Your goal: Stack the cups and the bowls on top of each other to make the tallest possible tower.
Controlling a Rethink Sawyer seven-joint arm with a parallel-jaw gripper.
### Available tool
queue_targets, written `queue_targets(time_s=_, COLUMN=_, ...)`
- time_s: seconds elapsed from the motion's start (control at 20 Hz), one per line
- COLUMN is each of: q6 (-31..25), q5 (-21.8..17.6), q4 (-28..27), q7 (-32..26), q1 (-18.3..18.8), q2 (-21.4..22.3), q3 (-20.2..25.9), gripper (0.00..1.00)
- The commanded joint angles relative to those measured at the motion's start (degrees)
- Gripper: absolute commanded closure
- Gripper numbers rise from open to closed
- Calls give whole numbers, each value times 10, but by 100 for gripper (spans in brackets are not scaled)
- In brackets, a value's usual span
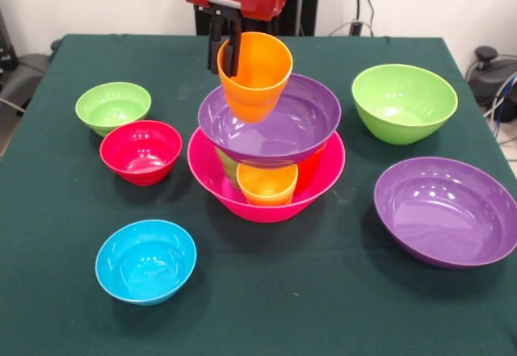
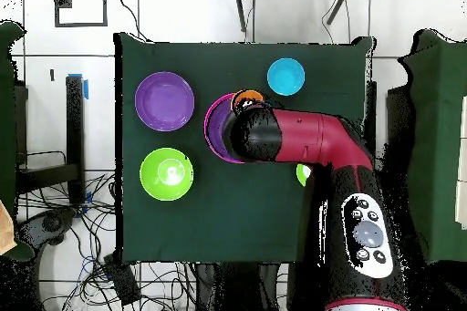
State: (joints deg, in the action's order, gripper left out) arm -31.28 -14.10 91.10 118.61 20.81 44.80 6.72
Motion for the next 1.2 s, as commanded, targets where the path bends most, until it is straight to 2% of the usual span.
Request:
queue_targets(time_s=0.05, q6=45, q5=-22, q4=71, q7=54, q1=-27, q2=-31, q3=-1, gripper=100)
queue_targets(time_s=0.65, q6=135, q5=-27, q4=79, q7=56, q1=-27, q2=-41, q3=-4, gripper=100)
queue_targets(time_s=0.75, q6=135, q5=-25, q4=76, q7=42, q1=-20, q2=-44, q3=3, gripper=100)
queue_targets(time_s=1.2, q6=138, q5=-15, q4=78, q7=43, q1=-28, q2=-50, q3=-5, gripper=100)
